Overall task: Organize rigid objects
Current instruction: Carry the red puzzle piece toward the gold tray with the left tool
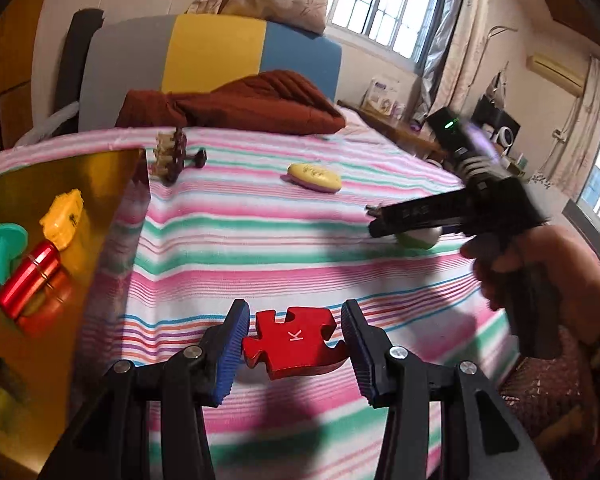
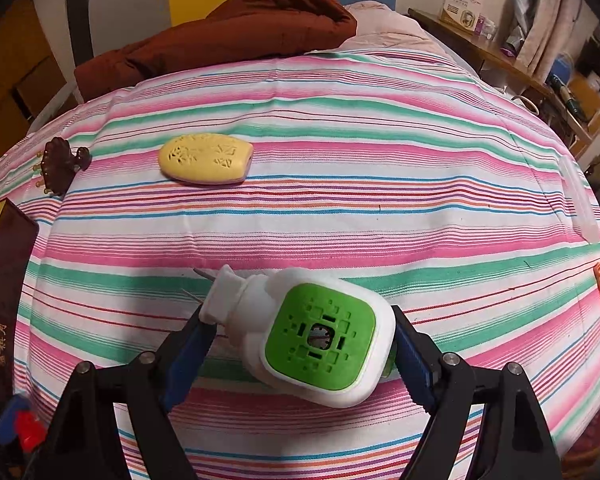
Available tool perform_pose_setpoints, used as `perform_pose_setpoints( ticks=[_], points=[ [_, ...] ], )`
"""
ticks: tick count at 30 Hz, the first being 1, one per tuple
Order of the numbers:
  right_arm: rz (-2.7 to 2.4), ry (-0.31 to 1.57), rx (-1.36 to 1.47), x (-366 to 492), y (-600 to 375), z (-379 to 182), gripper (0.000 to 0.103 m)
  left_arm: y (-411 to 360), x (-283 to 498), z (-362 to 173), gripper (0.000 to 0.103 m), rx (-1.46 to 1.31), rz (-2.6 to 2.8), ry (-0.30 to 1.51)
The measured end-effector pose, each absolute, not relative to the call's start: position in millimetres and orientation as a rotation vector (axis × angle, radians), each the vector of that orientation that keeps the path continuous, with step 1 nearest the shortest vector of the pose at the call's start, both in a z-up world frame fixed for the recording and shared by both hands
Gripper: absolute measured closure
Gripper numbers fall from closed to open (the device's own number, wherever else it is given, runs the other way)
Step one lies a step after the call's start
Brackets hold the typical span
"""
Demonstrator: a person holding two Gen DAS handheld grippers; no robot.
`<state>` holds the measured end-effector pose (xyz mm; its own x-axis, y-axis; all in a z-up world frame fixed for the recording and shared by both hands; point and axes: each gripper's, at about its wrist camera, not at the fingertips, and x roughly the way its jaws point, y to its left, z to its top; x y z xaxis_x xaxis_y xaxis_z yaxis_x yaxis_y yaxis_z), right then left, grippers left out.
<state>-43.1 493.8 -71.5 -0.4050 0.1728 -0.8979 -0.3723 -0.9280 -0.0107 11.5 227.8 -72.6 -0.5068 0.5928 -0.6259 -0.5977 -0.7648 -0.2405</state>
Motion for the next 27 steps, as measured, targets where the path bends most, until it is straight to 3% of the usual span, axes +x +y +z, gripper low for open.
perform_pose_setpoints(
  ticks=[13, 27],
  points=[
    [2.359, 0.27, -1.491, -42, 495, -73, 0.019, 184, 27, -32, 0.055, -0.785, 2.344, 0.023],
    [2.431, 0.254, -1.327, -36, 493, -53, 0.019, 105, -20, -55, 0.055, -0.991, 2.486, 0.013]
  ],
)
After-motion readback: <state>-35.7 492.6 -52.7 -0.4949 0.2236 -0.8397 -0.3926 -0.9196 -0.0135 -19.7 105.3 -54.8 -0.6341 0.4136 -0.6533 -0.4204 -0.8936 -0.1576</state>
